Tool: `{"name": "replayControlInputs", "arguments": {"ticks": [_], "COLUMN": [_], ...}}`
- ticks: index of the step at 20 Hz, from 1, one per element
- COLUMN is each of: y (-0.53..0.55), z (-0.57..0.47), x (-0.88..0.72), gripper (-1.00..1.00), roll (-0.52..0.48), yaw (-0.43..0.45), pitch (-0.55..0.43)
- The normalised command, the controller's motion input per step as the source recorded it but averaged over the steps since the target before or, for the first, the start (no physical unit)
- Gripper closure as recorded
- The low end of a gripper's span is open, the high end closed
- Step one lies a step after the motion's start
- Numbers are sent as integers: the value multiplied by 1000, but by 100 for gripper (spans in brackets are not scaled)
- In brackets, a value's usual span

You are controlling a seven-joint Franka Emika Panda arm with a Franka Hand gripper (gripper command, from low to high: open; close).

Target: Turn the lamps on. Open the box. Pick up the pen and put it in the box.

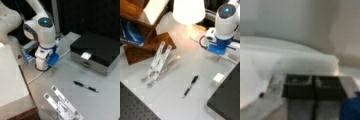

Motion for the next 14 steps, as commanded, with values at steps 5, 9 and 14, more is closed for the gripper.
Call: {"name": "replayControlInputs", "arguments": {"ticks": [5, 9, 14], "y": [-3, -6, -77], "z": [-681, -599, -323], "x": [-896, -950, -954], "gripper": [100, 100, 100], "roll": [105, 82, 64], "yaw": [35, 46, 44], "pitch": [-485, -402, -314]}}
